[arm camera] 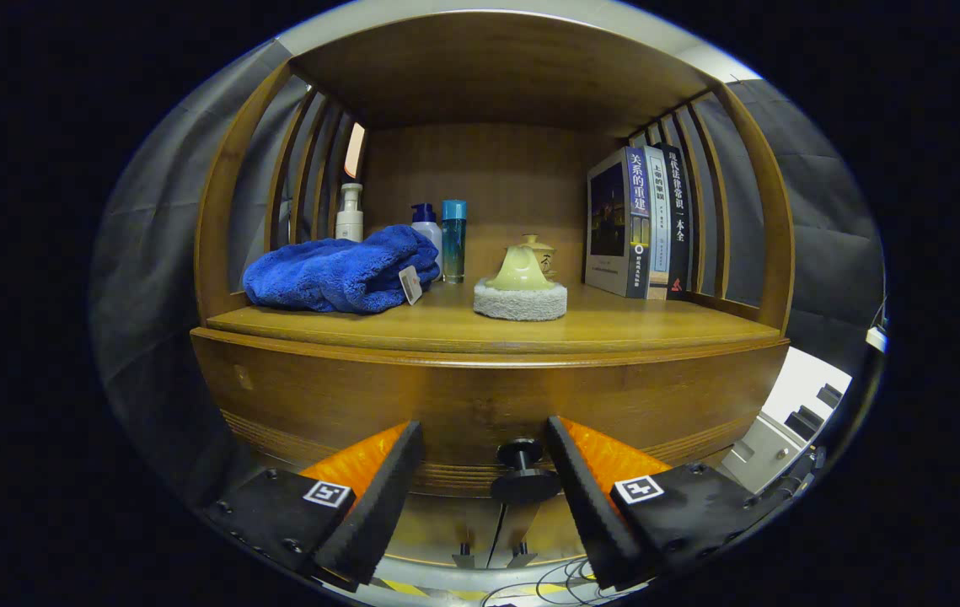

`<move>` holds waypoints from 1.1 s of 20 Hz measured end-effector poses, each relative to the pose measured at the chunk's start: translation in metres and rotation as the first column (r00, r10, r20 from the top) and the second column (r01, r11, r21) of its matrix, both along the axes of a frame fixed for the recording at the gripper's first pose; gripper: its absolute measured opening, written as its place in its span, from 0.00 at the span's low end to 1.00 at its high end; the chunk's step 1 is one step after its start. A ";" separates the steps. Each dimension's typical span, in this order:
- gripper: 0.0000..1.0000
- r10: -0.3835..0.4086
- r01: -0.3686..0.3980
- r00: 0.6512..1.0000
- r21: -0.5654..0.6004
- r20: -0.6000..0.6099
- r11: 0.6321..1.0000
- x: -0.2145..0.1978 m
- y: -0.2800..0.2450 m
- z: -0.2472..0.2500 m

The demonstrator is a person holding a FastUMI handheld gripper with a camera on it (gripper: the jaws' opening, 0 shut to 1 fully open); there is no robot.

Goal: Pull open the drawer, take out the items inside it, and place them on the countertop above the cabinet.

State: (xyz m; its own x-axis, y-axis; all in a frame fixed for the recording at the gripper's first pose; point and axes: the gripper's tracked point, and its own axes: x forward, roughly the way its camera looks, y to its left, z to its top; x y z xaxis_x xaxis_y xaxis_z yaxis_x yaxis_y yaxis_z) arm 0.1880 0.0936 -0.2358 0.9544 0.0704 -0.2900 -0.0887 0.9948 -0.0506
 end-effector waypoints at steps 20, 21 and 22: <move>0.98 0.146 -0.152 0.984 0.060 0.099 0.987 -0.066 0.021 0.081; 0.98 0.161 -0.169 0.981 0.065 0.109 0.983 -0.074 0.023 0.091; 0.98 0.173 -0.182 0.978 0.069 0.119 0.981 -0.082 0.023 0.100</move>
State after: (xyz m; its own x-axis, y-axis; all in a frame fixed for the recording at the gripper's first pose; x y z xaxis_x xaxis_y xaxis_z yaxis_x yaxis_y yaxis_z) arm 0.1057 0.1163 -0.1361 0.9506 0.2604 -0.1687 -0.2628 0.9648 0.0083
